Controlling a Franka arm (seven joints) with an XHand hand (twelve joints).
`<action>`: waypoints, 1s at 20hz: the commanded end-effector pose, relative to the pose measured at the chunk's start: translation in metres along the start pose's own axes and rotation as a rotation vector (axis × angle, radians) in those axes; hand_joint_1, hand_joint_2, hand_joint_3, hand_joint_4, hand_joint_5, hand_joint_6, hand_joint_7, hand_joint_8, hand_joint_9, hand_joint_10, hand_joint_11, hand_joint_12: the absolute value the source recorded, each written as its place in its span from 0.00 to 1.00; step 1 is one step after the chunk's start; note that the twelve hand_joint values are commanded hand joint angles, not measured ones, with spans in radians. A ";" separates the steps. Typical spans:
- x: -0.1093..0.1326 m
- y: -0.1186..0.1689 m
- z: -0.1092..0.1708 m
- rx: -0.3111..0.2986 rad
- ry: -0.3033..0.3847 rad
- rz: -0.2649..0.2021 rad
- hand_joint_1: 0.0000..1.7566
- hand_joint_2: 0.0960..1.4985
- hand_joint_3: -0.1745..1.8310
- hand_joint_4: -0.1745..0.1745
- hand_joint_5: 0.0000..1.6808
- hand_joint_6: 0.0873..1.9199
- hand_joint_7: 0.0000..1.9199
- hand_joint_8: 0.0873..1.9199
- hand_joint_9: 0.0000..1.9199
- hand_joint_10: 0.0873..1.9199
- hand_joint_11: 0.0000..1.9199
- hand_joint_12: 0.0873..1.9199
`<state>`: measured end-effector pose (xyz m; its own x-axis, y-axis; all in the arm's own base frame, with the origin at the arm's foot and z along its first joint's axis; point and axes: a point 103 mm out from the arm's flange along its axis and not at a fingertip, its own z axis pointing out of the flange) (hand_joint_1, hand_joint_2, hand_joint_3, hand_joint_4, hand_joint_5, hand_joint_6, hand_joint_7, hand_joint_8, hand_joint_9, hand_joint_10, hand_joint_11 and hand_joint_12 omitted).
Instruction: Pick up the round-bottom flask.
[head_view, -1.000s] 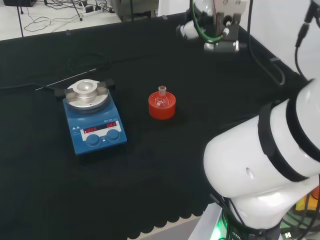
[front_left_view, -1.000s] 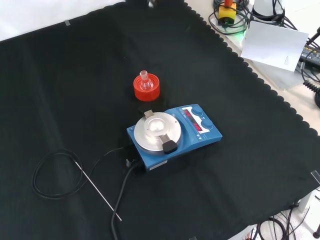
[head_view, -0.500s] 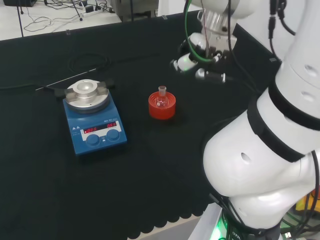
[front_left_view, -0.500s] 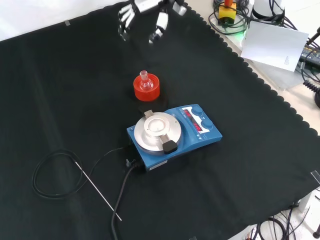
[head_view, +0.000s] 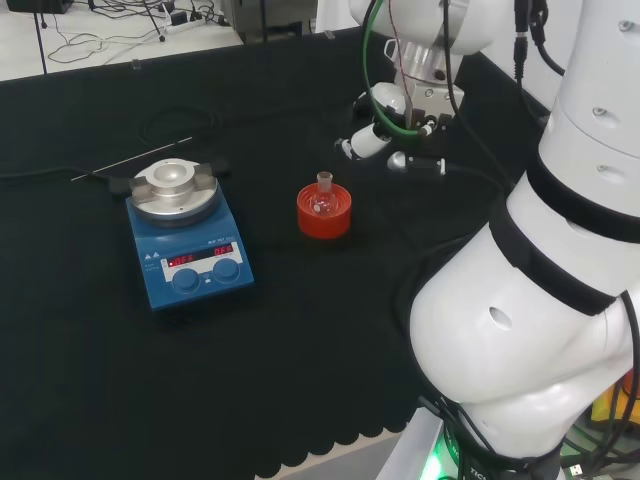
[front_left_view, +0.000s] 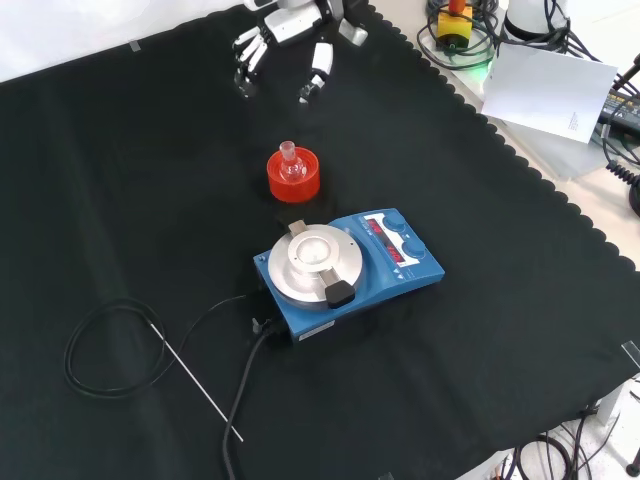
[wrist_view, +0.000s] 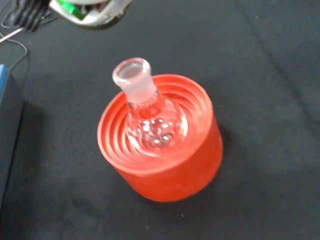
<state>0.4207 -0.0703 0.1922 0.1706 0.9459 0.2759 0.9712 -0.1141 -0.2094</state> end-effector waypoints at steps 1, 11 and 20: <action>0.014 0.028 0.063 0.046 0.038 0.004 0.48 0.37 0.36 0.48 0.31 0.10 0.15 0.33 0.25 0.33 0.02 0.75; 0.010 0.032 0.083 0.051 0.040 0.006 0.48 0.36 0.37 0.47 0.31 0.10 0.14 0.33 0.25 0.33 0.02 0.75; 0.011 0.029 0.080 -0.055 0.034 -0.012 0.50 0.36 0.37 0.46 0.34 0.12 0.12 0.33 0.22 0.33 0.01 0.75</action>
<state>0.4383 -0.0398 0.1115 0.1744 0.9351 0.3085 0.9718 -0.1129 -0.2072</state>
